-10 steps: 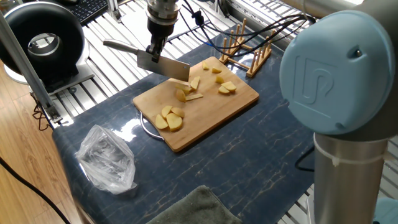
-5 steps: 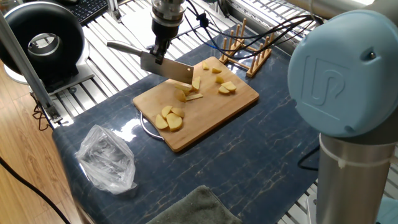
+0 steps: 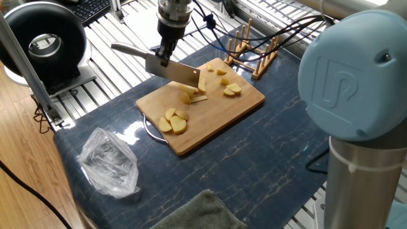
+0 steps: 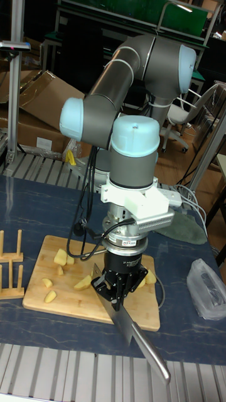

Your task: Chop the potatoes

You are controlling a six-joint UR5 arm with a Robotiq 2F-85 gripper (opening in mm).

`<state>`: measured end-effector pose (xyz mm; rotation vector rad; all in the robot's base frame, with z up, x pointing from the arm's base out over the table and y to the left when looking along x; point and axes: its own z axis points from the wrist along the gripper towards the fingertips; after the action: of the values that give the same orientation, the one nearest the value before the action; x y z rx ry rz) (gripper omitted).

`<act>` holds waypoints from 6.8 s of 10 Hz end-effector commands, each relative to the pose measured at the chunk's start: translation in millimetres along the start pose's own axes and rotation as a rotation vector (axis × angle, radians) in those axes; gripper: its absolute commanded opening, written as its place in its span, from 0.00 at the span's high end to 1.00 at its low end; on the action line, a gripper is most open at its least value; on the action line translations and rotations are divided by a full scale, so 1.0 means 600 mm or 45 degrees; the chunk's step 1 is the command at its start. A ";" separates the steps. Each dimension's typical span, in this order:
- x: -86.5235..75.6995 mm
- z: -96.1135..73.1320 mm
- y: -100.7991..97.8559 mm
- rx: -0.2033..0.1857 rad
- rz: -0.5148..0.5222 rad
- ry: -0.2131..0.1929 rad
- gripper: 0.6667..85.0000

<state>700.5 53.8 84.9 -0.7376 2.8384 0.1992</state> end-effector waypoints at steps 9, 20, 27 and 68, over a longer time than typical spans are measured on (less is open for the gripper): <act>0.062 -0.010 -0.005 -0.021 -0.018 -0.010 1.00; 0.099 -0.025 -0.005 0.019 0.011 0.028 1.00; 0.089 -0.076 -0.058 0.035 0.326 0.041 1.00; 0.170 -0.056 -0.061 0.050 0.543 0.075 1.00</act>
<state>625.6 -32.4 89.0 -0.1316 3.0169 0.1716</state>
